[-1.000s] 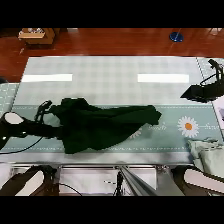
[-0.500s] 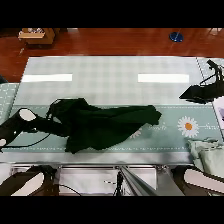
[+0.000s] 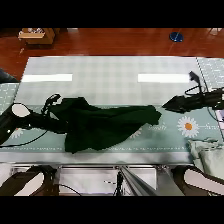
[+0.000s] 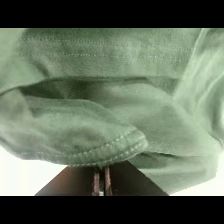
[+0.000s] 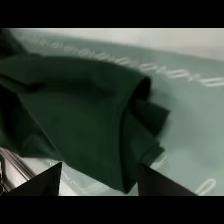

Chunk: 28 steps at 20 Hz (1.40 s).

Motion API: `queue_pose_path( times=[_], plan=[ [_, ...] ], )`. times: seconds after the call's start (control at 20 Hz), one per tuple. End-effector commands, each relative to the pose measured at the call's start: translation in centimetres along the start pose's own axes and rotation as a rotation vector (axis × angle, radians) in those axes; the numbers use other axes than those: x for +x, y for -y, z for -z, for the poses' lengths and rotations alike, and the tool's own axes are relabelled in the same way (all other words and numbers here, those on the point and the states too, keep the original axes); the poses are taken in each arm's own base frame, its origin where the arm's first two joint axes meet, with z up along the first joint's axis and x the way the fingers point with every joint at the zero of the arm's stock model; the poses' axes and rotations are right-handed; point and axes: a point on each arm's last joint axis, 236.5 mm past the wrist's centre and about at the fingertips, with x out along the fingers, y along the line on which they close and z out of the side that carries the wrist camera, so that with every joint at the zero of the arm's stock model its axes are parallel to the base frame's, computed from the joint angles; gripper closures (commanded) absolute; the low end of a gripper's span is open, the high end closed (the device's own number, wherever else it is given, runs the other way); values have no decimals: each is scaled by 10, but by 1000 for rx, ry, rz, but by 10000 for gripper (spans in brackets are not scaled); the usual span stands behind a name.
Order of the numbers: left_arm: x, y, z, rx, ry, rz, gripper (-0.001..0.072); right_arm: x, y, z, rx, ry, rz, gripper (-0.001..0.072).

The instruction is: Fold the shirts.

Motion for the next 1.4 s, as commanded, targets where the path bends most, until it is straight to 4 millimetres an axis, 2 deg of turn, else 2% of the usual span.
queue_pose_path(
  times=[0.0, 0.3, 0.5, 0.55, 0.65, 0.75, 0.8, 0.9, 1.0, 1.05, 1.1, 1.2, 1.3, 1.35],
  plan=[
    [-2, 3, 2, -40, -10, 11, 675, 29, 2, 31, -56, -94, 15, 175],
    [-2, 6, 7, -43, -33, 22, 675, 50, 11, 10, -123, -35, 112, 175],
    [-2, 6, 6, -42, -29, 20, 675, 84, 11, 13, -123, -84, 128, 182],
    [-2, 5, 5, -43, -25, 18, 675, 95, 8, 17, -133, -106, 123, 281],
    [-3, 6, 4, -41, -24, 19, 675, 105, 2, 18, -161, -117, 127, 695],
    [-15, 13, -5, -10, -8, 23, 676, 95, -13, 9, -189, -93, 107, 689],
    [-30, 19, -17, 21, 25, 19, 676, 83, -24, 0, -219, -66, 102, 690],
    [-79, 37, -57, 110, 171, -15, 677, 41, -53, -32, -273, 57, 116, 689],
    [-157, 59, -100, 170, 394, -76, 676, -23, -95, -70, -323, 265, 155, 690],
    [-204, 71, -115, 197, 518, -114, 676, -57, -119, -84, -359, 373, 175, 690],
    [-247, 82, -124, 222, 629, -156, 676, -97, -147, -96, -398, 502, 199, 690],
    [-331, 99, -125, 261, 825, -274, 676, -174, -200, -106, -474, 750, 248, 690],
    [-399, 117, -114, 298, 986, -392, 676, -238, -244, -103, -503, 958, 276, 690],
    [-424, 125, -107, 300, 1048, -430, 676, -264, -262, -97, -501, 1037, 282, 691]
  ],
)
